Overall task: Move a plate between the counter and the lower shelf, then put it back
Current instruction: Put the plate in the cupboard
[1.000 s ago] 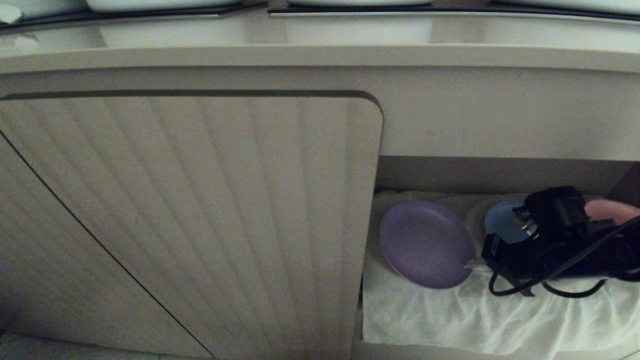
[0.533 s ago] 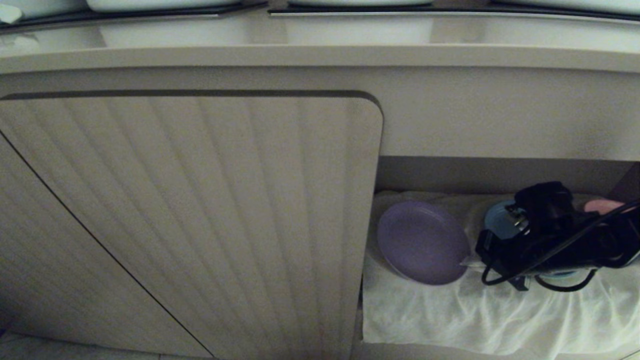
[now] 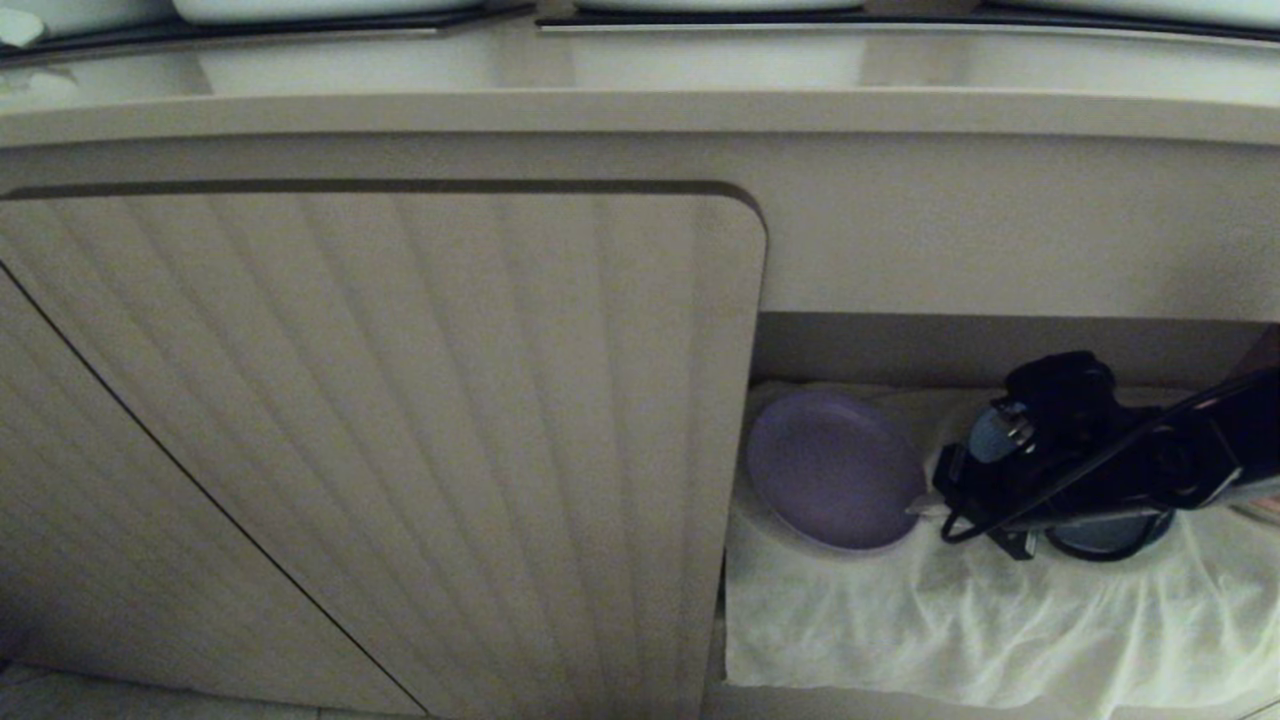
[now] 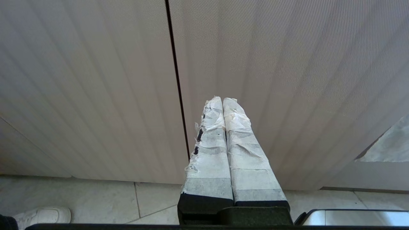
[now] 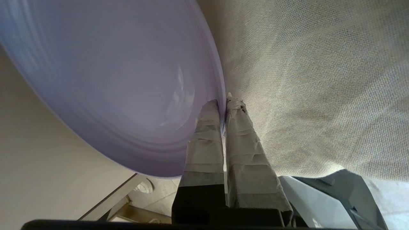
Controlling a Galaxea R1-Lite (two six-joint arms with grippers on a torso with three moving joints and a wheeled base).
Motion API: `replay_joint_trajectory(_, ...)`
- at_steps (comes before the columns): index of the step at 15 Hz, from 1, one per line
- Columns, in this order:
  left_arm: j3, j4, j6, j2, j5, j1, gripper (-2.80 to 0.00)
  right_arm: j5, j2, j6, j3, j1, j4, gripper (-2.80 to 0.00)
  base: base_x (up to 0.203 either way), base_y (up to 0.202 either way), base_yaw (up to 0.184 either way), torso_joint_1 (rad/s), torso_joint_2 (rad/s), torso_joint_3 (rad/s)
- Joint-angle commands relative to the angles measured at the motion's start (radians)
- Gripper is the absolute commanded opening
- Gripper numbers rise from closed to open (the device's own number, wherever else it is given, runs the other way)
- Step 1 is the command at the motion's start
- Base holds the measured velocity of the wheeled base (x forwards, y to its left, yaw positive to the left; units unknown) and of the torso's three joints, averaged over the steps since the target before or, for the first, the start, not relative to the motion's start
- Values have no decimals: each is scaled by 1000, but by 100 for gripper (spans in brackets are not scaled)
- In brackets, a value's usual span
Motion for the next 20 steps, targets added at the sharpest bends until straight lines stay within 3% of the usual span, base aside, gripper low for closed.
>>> replay_joint_trajectory(1,0,0,0,0,0,0,-280,2,18,3,-18,1,9,-280,0,0,0,0,0,0)
replay_joint_trajectory(17,0,0,0,0,0,0,-280,14,49,3,-78,2,53,-280,0,0,0,0,0,0)
replay_joint_trajectory(18,0,0,0,0,0,0,-280,14,49,3,-78,3,50,0,0,0,0,0,0,0)
replay_joint_trajectory(20,0,0,0,0,0,0,-280,13,49,2,-78,2,40,0,0,0,0,0,0,0)
